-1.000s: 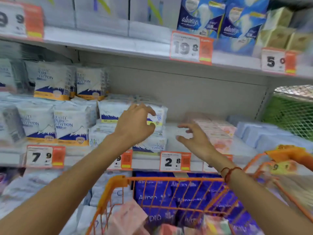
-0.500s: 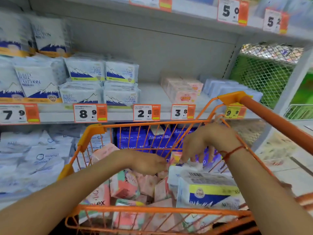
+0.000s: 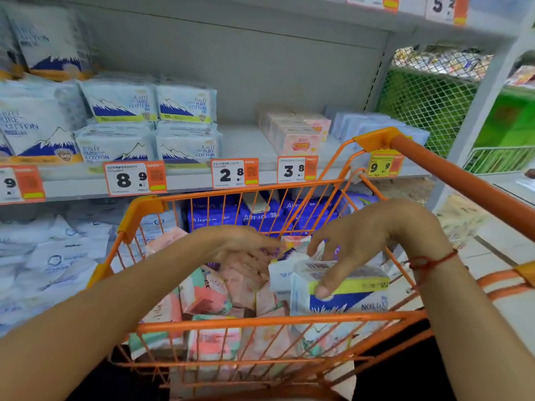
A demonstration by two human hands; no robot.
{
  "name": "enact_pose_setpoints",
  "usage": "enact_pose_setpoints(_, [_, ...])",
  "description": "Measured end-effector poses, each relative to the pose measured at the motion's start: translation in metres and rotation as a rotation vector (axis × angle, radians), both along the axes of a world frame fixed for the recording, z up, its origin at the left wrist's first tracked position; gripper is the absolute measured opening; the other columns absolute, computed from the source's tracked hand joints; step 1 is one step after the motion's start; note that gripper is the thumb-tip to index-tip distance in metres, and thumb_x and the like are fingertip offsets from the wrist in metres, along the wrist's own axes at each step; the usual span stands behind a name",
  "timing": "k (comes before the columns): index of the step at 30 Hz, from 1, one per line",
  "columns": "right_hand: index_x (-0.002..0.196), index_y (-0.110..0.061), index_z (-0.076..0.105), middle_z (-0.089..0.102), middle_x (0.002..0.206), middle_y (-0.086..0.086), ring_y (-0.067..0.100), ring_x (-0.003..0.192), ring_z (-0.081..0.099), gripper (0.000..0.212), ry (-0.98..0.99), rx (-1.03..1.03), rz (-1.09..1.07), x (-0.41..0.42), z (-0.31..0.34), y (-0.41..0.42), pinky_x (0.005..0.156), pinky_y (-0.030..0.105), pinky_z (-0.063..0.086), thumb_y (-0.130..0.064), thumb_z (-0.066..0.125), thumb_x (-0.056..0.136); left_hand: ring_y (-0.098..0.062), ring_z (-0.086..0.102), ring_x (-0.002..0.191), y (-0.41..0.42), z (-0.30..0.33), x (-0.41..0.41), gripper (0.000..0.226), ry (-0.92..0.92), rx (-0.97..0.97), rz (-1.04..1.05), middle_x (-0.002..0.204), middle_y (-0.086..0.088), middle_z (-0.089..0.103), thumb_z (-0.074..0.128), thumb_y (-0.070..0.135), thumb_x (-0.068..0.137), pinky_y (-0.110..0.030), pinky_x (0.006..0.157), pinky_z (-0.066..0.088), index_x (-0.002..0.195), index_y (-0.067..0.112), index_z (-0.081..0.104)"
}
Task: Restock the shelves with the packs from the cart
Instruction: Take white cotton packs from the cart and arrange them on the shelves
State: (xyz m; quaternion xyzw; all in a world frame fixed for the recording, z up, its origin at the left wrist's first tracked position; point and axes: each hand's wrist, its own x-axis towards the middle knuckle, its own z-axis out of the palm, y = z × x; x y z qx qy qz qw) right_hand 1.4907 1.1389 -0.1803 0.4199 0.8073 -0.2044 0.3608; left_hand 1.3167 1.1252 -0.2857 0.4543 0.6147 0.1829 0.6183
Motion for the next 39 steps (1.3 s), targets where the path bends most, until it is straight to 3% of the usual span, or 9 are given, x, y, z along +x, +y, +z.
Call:
enact_pose_setpoints(5, [0.14,-0.032,0.036,0.037,0.143,-0.004,0.022,0.127,0.045,0.075,0.051,0.012,-0.058,0.003,-0.011,0.004,0.103,0.041,0.044,-0.057,0.067,0.076,-0.012,0.047,0.117,0.009,0.006,0.021,0.058,0.191,0.289,-0.31,0.137,0.01,0.043,0.043,0.004,0.094,-0.024,0.08,0.042,0.14,0.039,0.037])
enact_pose_setpoints(11, [0.14,-0.025,0.037,0.039,0.144,-0.001,0.025,0.126,0.045,0.07,0.037,0.082,-0.059,0.004,-0.021,0.002,0.105,0.037,0.039,-0.068,0.039,0.085,-0.009,0.049,0.112,0.015,0.004,0.028,0.075,0.405,0.451,-0.7,0.132,0.009,0.043,0.066,-0.002,0.082,-0.015,0.088,0.045,0.144,0.016,0.028])
enact_pose_setpoints(15, [0.138,-0.013,0.042,0.046,0.138,0.008,0.029,0.123,0.048,0.077,0.019,0.18,-0.06,0.001,-0.021,0.002,0.105,0.04,0.038,-0.069,0.024,0.088,-0.018,0.052,0.093,0.018,-0.015,0.02,0.065,0.437,0.622,-0.543,0.11,-0.001,0.048,0.081,0.017,0.066,-0.031,0.084,0.046,0.117,0.015,0.04])
enact_pose_setpoints(18, [0.098,-0.013,0.054,0.053,0.094,0.003,0.026,0.093,0.054,0.063,0.164,0.23,-0.083,0.002,-0.02,0.007,0.093,0.038,0.045,-0.066,0.022,0.09,-0.02,0.059,0.097,0.022,-0.011,0.0,0.077,0.511,0.618,-0.465,0.112,-0.001,0.056,0.072,0.049,0.048,-0.039,0.088,0.049,0.111,0.018,0.041])
enact_pose_setpoints(21, [0.073,-0.014,0.035,0.036,0.075,0.005,0.024,0.075,0.04,0.055,0.35,0.264,-0.165,0.004,-0.015,0.011,0.076,0.033,0.034,-0.064,0.022,0.092,-0.017,0.059,0.1,0.014,0.017,-0.033,0.077,0.626,0.547,-0.394,0.114,0.005,0.057,0.08,0.046,0.044,-0.036,0.088,0.05,0.112,0.032,0.047])
enact_pose_setpoints(26, [0.134,-0.026,0.042,0.05,0.136,-0.006,0.018,0.119,0.052,0.097,0.695,0.307,-0.391,-0.002,-0.03,0.032,0.098,0.038,0.046,-0.087,0.047,0.059,-0.016,0.056,0.083,-0.014,0.041,-0.092,0.069,0.595,0.376,-0.28,0.098,-0.002,0.061,0.074,0.038,0.028,-0.025,0.065,0.043,0.094,0.038,0.053])
enact_pose_setpoints(30, [0.138,-0.03,0.035,0.046,0.138,-0.009,0.018,0.122,0.049,0.079,0.824,0.302,-0.442,-0.021,-0.037,0.039,0.09,0.036,0.05,-0.061,0.066,0.072,-0.007,0.05,0.081,-0.018,0.04,-0.103,0.064,0.703,0.394,-0.273,0.097,0.008,0.053,0.069,0.024,0.038,-0.019,0.061,0.04,0.099,0.033,0.052])
enact_pose_setpoints(35, [0.109,-0.009,0.046,0.052,0.098,0.0,0.014,0.077,0.052,0.057,0.771,0.284,-0.523,-0.036,-0.05,0.035,0.06,0.027,0.046,-0.043,0.074,0.074,-0.015,0.046,0.11,-0.018,0.046,-0.099,0.078,1.094,0.416,-0.344,0.121,0.009,0.045,0.082,0.045,0.05,-0.032,0.087,0.045,0.119,0.035,0.048])
enact_pose_setpoints(39, [0.099,-0.012,0.046,0.044,0.083,0.0,0.015,0.065,0.044,0.052,0.347,0.275,-0.339,-0.031,-0.049,0.024,0.055,0.029,0.039,-0.041,0.078,0.071,-0.014,0.052,0.108,-0.018,0.041,-0.081,0.081,1.285,0.406,-0.385,0.117,0.014,0.052,0.074,0.071,0.052,-0.029,0.075,0.038,0.119,0.037,0.043])
